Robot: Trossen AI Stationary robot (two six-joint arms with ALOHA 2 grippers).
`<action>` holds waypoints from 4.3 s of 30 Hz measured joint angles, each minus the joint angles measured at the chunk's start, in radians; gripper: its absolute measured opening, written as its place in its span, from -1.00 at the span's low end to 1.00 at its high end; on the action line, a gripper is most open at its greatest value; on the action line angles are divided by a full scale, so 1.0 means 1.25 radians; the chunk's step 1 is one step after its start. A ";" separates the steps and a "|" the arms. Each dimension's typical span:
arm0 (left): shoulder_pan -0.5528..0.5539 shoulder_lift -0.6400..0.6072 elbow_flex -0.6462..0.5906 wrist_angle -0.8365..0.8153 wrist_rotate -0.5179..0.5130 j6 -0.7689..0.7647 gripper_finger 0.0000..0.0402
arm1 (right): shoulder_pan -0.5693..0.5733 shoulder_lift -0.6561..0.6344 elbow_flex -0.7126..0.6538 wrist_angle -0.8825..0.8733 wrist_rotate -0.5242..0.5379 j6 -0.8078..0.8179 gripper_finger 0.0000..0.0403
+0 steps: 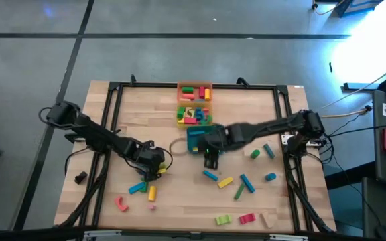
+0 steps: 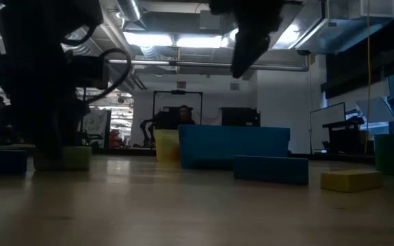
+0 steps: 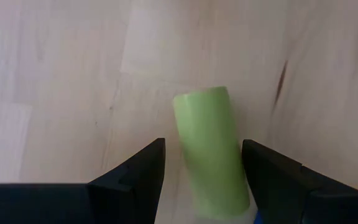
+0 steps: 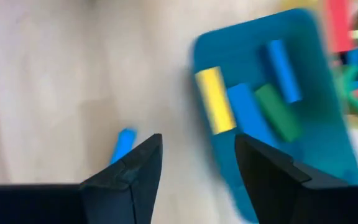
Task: Sort blocks by size
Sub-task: Put the green cylinder block into the yellow bin, then put the blue rectangular block into the blue bin
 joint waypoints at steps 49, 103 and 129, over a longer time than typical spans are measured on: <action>0.652 0.079 0.178 0.588 -0.013 0.474 -0.33 | 0.281 0.007 -0.381 0.363 0.224 0.498 0.01; 0.445 -0.287 0.202 0.009 0.122 0.398 0.04 | 0.263 0.061 -0.307 0.399 0.244 0.341 -0.70; 0.123 -0.299 0.202 -0.292 0.125 0.177 0.04 | -0.058 0.036 -0.135 0.119 0.247 -0.043 -0.51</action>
